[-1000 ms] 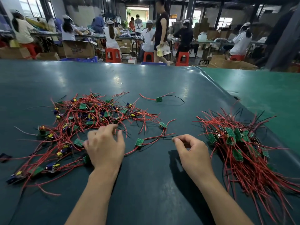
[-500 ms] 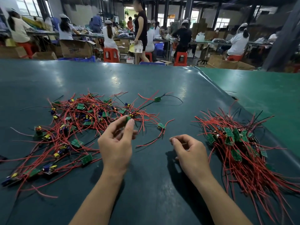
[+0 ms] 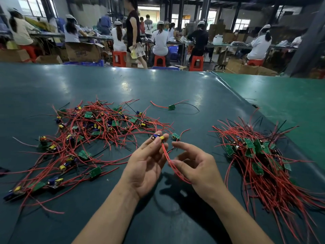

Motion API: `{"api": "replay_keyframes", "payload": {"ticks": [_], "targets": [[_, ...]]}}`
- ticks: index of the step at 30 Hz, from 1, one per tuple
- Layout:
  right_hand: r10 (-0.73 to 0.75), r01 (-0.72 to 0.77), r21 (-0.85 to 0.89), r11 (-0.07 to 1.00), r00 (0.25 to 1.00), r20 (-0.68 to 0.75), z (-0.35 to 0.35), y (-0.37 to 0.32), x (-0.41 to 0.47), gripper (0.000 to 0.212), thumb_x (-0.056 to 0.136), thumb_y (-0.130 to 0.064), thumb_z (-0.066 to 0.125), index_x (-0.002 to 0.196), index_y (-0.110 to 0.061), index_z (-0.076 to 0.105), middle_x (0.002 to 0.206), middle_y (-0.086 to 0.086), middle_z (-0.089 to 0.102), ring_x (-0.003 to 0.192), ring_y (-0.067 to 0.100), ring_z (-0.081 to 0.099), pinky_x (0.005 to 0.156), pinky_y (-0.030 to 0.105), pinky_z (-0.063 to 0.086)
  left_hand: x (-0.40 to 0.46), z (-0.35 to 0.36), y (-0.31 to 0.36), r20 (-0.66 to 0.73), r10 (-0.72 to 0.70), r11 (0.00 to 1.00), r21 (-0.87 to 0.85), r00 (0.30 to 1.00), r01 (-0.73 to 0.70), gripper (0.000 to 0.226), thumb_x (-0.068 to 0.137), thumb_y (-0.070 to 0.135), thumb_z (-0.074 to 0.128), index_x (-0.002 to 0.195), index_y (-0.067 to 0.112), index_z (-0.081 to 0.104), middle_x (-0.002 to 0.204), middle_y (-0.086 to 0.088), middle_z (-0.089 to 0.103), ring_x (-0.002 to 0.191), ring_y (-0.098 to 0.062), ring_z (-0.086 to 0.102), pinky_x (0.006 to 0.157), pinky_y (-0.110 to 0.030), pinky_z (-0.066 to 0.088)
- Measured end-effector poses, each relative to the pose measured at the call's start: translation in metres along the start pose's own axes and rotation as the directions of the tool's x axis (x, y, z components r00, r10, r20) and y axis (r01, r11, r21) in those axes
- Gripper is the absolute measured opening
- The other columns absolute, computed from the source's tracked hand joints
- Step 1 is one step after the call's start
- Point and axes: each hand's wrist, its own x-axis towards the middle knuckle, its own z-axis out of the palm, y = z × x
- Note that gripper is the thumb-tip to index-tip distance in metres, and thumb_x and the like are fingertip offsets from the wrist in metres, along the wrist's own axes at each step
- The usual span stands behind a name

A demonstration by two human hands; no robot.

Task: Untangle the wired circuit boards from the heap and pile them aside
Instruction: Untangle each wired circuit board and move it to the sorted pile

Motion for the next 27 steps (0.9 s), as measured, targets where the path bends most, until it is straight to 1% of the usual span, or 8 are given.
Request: {"api": "replay_keyframes", "payload": {"ticks": [3, 6, 9, 13, 16, 20, 24, 27], "targets": [[0.0, -0.007, 0.095, 0.995, 0.997, 0.073, 0.002, -0.002, -0.001, 0.048, 0.071, -0.012, 0.077, 0.117, -0.022, 0.069, 0.075, 0.008, 0.067, 0.063, 0.013, 0.06, 0.059, 0.022, 0.052, 0.003, 0.0, -0.005, -0.026, -0.005, 1.0, -0.027, 1.0, 0.004, 0.039, 0.075, 0.008, 0.063, 0.113, 0.007, 0.06, 0.094, -0.008, 0.075, 0.07, -0.011, 0.07, 0.091, -0.03, 0.053], [-0.024, 0.014, 0.237, 0.972, 0.999, 0.039, -0.001, -0.006, -0.001, 0.035, 0.074, -0.007, 0.072, 0.108, -0.015, 0.073, 0.075, 0.005, 0.072, 0.059, 0.012, 0.064, 0.054, 0.021, 0.053, 0.004, -0.001, -0.009, -0.035, -0.039, 0.997, 0.064, 0.999, 0.042, 0.032, 0.072, 0.005, 0.065, 0.104, 0.006, 0.067, 0.083, -0.01, 0.072, 0.067, -0.015, 0.068, 0.072, -0.025, 0.057], [-0.051, 0.053, 0.154, 0.987, 0.999, -0.019, -0.005, -0.004, 0.001, 0.026, 0.085, 0.001, 0.067, 0.099, -0.018, 0.078, 0.08, 0.004, 0.076, 0.068, 0.011, 0.068, 0.059, 0.019, 0.053, 0.004, -0.002, -0.012, -0.006, -0.083, 0.989, 0.124, 0.997, 0.083, 0.032, 0.075, 0.013, 0.066, 0.106, 0.005, 0.07, 0.079, -0.008, 0.066, 0.061, -0.013, 0.061, 0.062, -0.022, 0.057], [0.058, -0.053, 0.138, 0.989, 0.998, -0.035, -0.008, -0.002, 0.003, 0.036, 0.082, -0.029, 0.069, 0.113, -0.01, 0.071, 0.078, -0.004, 0.074, 0.064, 0.005, 0.066, 0.056, 0.019, 0.052, 0.0, -0.001, -0.016, 0.096, -0.119, 0.939, 0.334, 0.988, 0.08, 0.034, 0.084, 0.02, 0.064, 0.112, 0.001, 0.069, 0.085, -0.015, 0.068, 0.064, -0.017, 0.063, 0.062, -0.026, 0.054], [0.103, -0.101, 0.136, 0.985, 0.995, -0.006, -0.011, -0.002, 0.005, 0.042, 0.07, -0.046, 0.075, 0.095, -0.013, 0.078, 0.09, 0.011, 0.076, 0.081, 0.023, 0.071, 0.078, 0.037, 0.057, -0.001, -0.002, -0.018, 0.087, -0.087, 0.913, 0.407, 0.992, 0.044, 0.048, 0.075, 0.015, 0.068, 0.12, 0.003, 0.059, 0.079, -0.01, 0.071, 0.054, -0.013, 0.062, 0.051, -0.021, 0.052], [0.241, -0.244, 0.29, 0.925, 0.969, 0.046, -0.011, 0.0, 0.005, 0.058, 0.054, -0.054, 0.089, 0.085, -0.007, 0.075, 0.088, 0.037, 0.058, 0.087, 0.039, 0.044, 0.08, 0.051, 0.031, 0.001, -0.004, -0.015, 0.101, -0.136, 0.887, 0.456, 0.986, 0.076, 0.033, 0.07, 0.017, 0.078, 0.097, 0.005, 0.063, 0.074, -0.01, 0.069, 0.053, -0.013, 0.06, 0.053, -0.02, 0.051], [0.186, -0.182, 0.297, 0.937, 0.982, 0.014, -0.01, -0.003, 0.005, 0.04, 0.063, -0.047, 0.082, 0.08, -0.011, 0.076, 0.078, 0.022, 0.054, 0.076, 0.032, 0.044, 0.074, 0.045, 0.034, 0.0, -0.004, -0.013, 0.117, -0.185, 0.881, 0.461, 0.976, 0.111, 0.007, 0.073, 0.014, 0.081, 0.078, 0.012, 0.076, 0.072, -0.012, 0.068, 0.054, -0.013, 0.06, 0.054, -0.021, 0.052], [0.131, -0.114, 0.226, 0.967, 0.989, -0.064, -0.011, -0.004, 0.006, 0.032, 0.067, -0.041, 0.075, 0.081, -0.013, 0.078, 0.051, 0.002, 0.047, 0.042, 0.011, 0.035, 0.042, 0.018, 0.03, 0.0, -0.004, -0.011, 0.111, -0.2, 0.872, 0.473, 0.973, 0.125, 0.005, 0.074, 0.015, 0.077, 0.077, 0.011, 0.077, 0.068, -0.013, 0.066, 0.05, -0.013, 0.058, 0.052, -0.023, 0.051]]}}
